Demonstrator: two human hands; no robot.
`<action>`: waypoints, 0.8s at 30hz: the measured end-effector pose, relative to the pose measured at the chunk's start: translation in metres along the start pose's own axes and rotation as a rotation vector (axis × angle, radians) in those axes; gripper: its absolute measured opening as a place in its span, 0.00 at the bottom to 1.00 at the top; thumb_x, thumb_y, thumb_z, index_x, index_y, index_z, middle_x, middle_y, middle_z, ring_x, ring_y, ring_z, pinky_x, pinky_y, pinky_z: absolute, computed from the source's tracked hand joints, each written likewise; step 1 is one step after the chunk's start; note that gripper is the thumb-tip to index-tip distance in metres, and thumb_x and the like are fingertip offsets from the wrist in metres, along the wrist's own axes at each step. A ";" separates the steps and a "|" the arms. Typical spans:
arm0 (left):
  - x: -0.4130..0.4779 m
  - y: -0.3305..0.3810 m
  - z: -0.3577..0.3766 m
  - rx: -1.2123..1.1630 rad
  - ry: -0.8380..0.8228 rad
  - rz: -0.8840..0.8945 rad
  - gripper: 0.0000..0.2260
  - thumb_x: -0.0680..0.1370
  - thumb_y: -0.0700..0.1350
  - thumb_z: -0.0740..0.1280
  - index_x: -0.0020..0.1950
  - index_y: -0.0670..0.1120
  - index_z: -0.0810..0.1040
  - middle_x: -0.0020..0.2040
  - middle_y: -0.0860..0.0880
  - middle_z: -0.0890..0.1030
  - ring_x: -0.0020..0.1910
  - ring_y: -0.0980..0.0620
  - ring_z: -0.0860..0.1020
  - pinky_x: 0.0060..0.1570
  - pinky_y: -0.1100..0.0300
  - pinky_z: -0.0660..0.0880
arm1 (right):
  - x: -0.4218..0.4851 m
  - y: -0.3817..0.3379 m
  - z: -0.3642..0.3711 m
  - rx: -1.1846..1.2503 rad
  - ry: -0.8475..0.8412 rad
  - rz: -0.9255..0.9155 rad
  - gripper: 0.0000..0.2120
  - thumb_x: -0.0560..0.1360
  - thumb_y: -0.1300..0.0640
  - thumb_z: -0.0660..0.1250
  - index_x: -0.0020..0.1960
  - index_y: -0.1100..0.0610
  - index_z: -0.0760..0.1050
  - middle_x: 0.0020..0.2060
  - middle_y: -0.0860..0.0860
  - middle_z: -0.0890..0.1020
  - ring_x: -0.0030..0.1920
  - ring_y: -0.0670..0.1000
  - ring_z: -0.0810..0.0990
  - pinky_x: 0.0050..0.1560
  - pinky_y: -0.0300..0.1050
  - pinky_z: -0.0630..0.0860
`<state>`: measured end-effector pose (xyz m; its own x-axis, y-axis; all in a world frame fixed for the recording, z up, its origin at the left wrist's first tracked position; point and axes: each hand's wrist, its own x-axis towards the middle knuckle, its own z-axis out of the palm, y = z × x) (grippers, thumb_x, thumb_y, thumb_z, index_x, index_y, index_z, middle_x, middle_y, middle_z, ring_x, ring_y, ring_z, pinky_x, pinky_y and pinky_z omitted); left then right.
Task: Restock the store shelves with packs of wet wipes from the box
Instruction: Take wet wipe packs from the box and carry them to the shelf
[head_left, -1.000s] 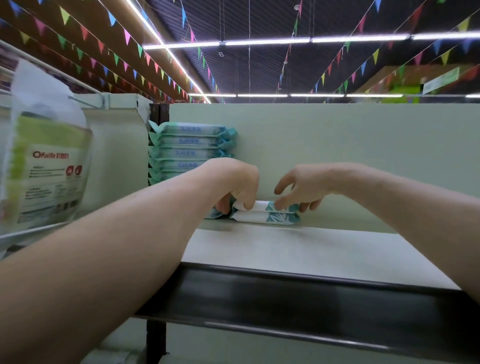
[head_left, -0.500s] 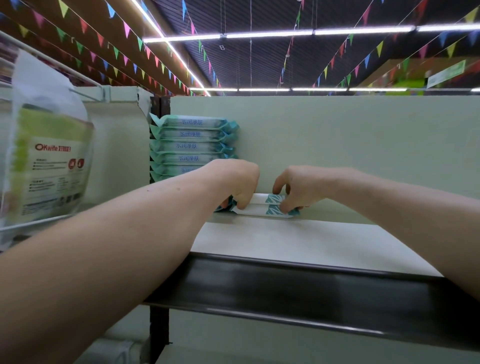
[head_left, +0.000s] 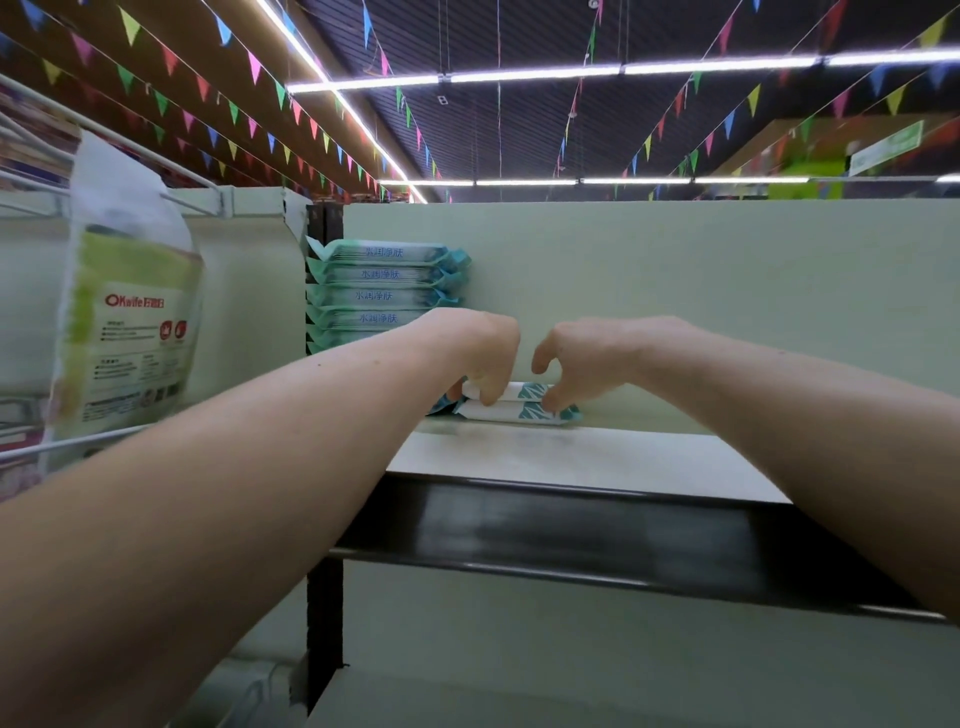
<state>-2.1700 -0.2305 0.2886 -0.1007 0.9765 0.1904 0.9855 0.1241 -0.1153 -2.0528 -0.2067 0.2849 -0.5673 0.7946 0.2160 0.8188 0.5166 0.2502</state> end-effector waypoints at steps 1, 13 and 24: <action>-0.003 0.003 -0.001 -0.001 0.003 0.002 0.26 0.75 0.38 0.68 0.72 0.43 0.67 0.43 0.45 0.77 0.44 0.46 0.84 0.48 0.51 0.81 | -0.005 0.000 -0.001 0.007 0.004 0.000 0.25 0.74 0.47 0.69 0.69 0.50 0.70 0.58 0.50 0.77 0.55 0.53 0.75 0.59 0.47 0.74; -0.043 0.057 -0.005 -0.034 0.056 0.048 0.23 0.76 0.40 0.68 0.71 0.42 0.68 0.38 0.47 0.73 0.37 0.47 0.79 0.40 0.56 0.78 | -0.073 0.025 -0.003 0.102 0.080 0.084 0.19 0.76 0.52 0.68 0.65 0.57 0.75 0.59 0.53 0.79 0.59 0.55 0.77 0.58 0.44 0.74; -0.077 0.132 -0.029 -0.155 0.186 0.301 0.21 0.77 0.40 0.68 0.69 0.40 0.70 0.49 0.44 0.76 0.47 0.45 0.79 0.45 0.54 0.78 | -0.164 0.066 -0.019 0.051 0.060 0.389 0.20 0.76 0.52 0.68 0.66 0.56 0.73 0.60 0.52 0.78 0.60 0.56 0.76 0.64 0.53 0.71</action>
<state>-2.0278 -0.2940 0.2873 0.2091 0.9147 0.3457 0.9775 -0.2056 -0.0474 -1.9078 -0.3092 0.2840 -0.2164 0.9149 0.3407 0.9761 0.1966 0.0922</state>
